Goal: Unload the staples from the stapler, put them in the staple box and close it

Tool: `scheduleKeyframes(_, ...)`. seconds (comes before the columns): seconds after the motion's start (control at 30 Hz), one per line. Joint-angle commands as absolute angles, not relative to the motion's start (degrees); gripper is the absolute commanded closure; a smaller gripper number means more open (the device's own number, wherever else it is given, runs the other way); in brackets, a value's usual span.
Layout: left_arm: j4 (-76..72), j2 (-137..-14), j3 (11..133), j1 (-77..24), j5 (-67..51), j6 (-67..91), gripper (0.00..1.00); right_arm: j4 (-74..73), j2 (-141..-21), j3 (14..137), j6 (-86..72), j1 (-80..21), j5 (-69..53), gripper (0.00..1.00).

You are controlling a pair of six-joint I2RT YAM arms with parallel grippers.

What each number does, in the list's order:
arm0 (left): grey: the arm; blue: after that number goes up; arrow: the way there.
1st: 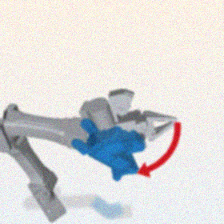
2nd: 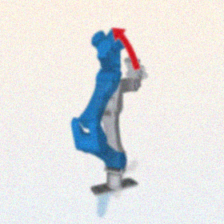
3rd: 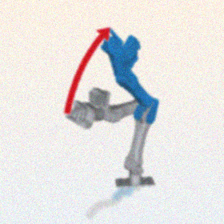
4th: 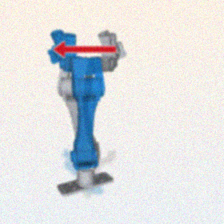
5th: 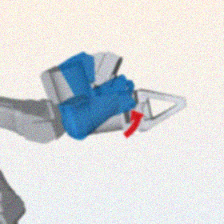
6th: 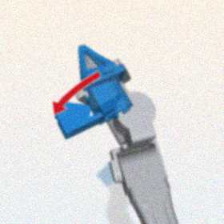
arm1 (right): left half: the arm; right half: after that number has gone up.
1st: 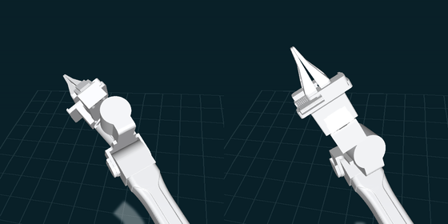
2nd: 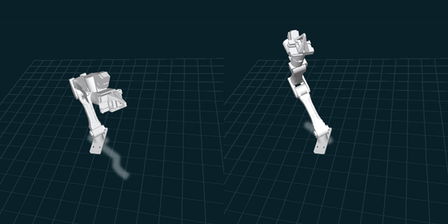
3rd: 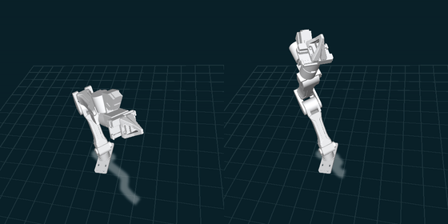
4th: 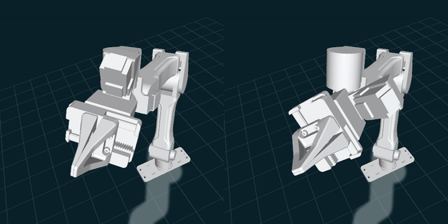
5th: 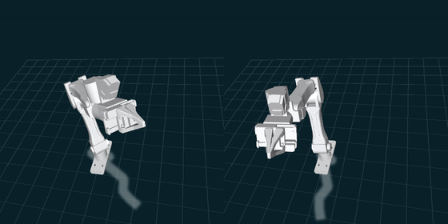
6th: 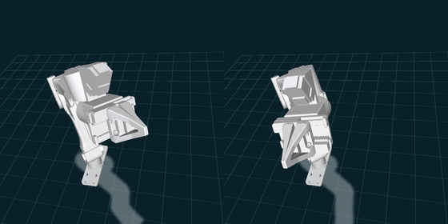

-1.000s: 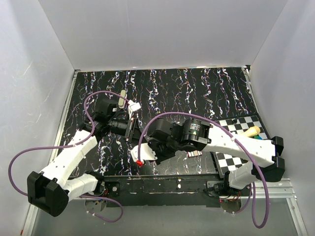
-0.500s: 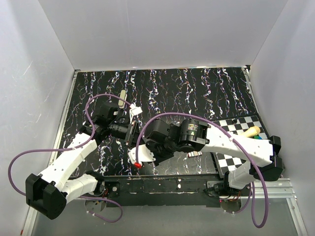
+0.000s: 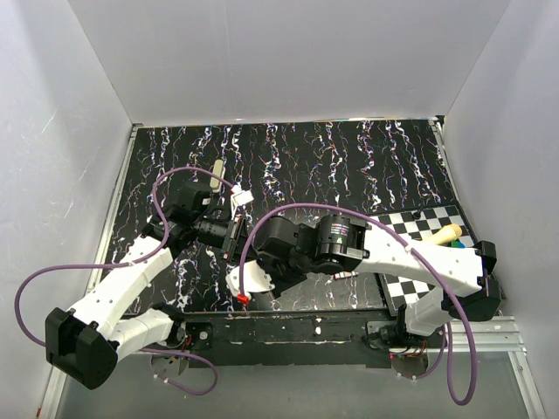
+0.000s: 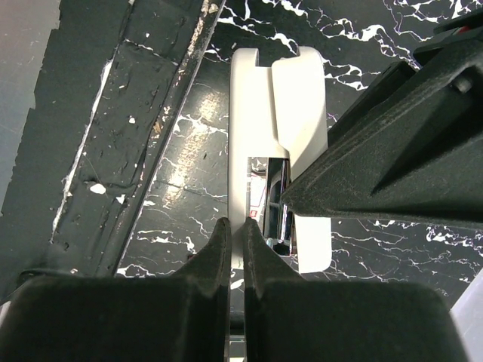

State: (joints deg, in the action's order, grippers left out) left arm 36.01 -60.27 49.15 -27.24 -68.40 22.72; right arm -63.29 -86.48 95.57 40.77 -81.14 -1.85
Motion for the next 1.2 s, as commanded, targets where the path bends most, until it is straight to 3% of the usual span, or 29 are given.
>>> scheduleKeyframes(0.0,36.3,-59.9,49.8,-27.7,-71.1,22.5,0.79,-60.7,-85.3,94.6,42.9,-81.6,-0.3,0.99)
scheduleKeyframes(0.13,36.2,-60.0,50.1,-27.7,-71.5,22.6,0.84,-59.5,-84.9,93.5,43.2,-81.7,-0.3,0.99)
scheduleKeyframes(0.23,36.2,-60.0,50.4,-27.7,-71.7,22.6,1.0,-59.3,-85.0,93.0,43.3,-81.8,-0.3,0.99)
scheduleKeyframes(0.43,36.2,-59.4,50.8,-27.7,-70.0,22.3,1.0,-58.2,-85.1,92.9,40.7,-81.9,2.4,0.98)
scheduleKeyframes(0.6,36.2,-59.6,51.4,-27.7,-67.4,22.1,1.0,-55.7,-82.3,90.4,38.8,-81.9,3.4,0.73)
scheduleKeyframes(0.7,36.2,-59.6,52.0,-27.7,-65.3,21.7,1.0,-53.0,-78.7,87.4,38.3,-81.9,4.7,0.64)
scheduleKeyframes(1.0,35.9,-56.7,56.5,-27.7,-54.4,19.3,1.0,-43.7,-67.0,80.2,33.2,-81.3,15.5,0.52)
scheduleKeyframes(1.17,34.0,-53.4,59.0,-27.8,-48.8,16.2,1.0,-42.8,-67.6,83.8,20.9,-71.9,10.2,0.51)
